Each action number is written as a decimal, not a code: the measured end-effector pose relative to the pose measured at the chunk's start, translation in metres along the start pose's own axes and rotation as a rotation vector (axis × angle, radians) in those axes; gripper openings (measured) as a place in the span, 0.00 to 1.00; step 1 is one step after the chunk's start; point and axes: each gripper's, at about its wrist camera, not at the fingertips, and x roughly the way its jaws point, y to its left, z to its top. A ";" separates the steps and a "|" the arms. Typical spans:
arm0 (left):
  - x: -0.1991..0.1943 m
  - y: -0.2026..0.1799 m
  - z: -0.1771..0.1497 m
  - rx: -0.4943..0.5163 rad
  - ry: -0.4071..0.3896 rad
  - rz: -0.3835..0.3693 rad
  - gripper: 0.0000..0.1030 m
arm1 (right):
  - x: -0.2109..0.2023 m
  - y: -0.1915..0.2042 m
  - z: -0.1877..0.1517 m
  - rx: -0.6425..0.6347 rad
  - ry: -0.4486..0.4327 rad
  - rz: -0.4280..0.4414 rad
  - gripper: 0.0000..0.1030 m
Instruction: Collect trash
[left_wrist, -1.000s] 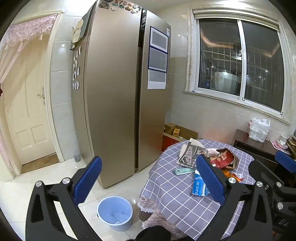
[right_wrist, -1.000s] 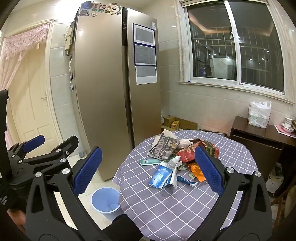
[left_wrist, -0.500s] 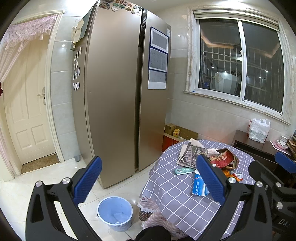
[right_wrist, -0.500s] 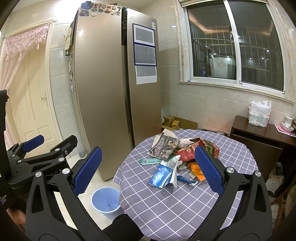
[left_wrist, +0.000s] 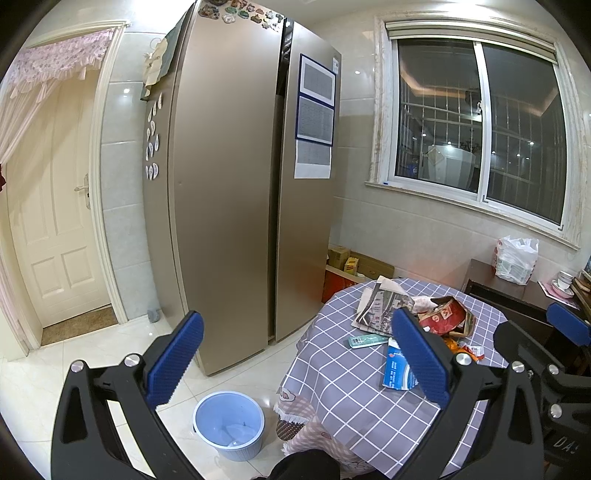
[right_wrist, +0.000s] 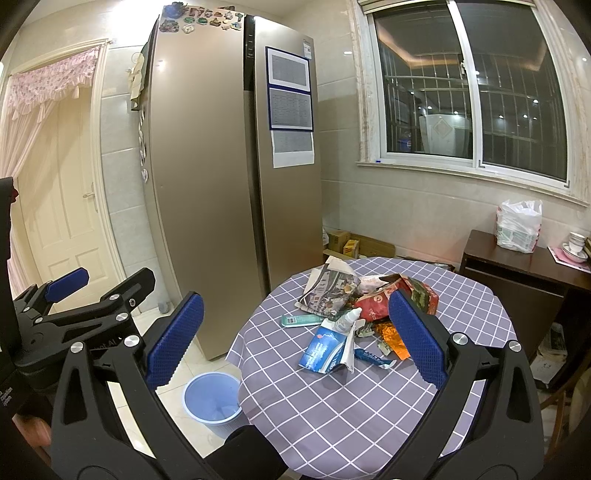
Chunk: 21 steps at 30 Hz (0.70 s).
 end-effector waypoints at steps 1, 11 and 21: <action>0.000 0.000 0.000 0.000 0.000 -0.001 0.96 | 0.000 0.000 0.000 0.000 0.000 0.000 0.95; -0.003 0.001 0.000 0.001 -0.004 -0.008 0.96 | -0.002 0.000 0.002 0.000 0.000 0.000 0.95; -0.003 0.000 0.000 0.001 -0.004 -0.008 0.96 | -0.001 0.002 0.001 -0.001 -0.006 -0.003 0.95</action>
